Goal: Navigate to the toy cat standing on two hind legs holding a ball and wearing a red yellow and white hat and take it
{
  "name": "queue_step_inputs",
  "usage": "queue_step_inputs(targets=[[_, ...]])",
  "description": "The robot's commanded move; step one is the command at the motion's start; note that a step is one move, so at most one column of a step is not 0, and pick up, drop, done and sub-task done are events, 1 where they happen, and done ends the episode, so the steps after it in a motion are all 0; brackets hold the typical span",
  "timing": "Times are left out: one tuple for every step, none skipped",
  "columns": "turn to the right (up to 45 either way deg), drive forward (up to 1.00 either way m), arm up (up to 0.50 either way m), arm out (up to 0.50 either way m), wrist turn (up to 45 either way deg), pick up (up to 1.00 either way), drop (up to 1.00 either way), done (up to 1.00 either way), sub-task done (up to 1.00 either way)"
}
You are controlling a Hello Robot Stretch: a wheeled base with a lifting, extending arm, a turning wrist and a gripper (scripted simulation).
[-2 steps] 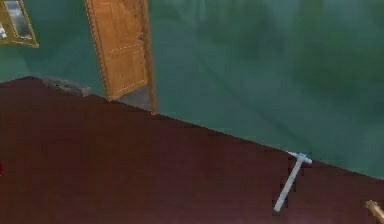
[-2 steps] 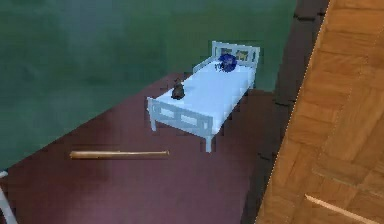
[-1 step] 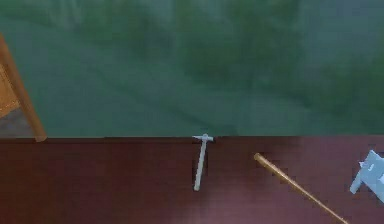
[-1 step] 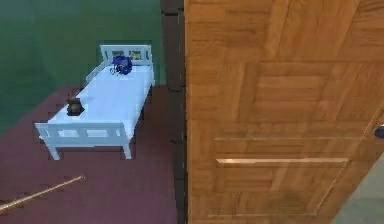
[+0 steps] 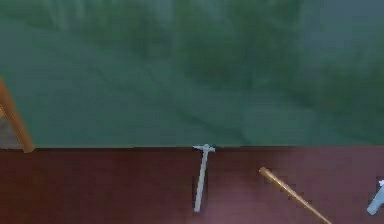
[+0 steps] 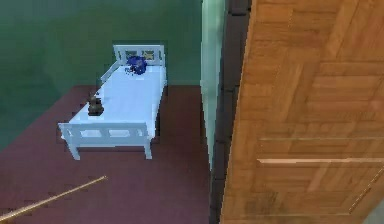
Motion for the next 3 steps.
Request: queue_step_inputs(targets=[[-45.0, 0.0, 0.0, 0.0, 0.0, 0.0, 0.0, 0.0, 0.0], [0.0, 0.55, 0.0, 0.0, 0.0, 0.0, 0.0, 0.0, 0.0], [-18.0, 0.0, 0.0, 0.0, 0.0, 0.0, 0.0, 0.0, 0.0]])
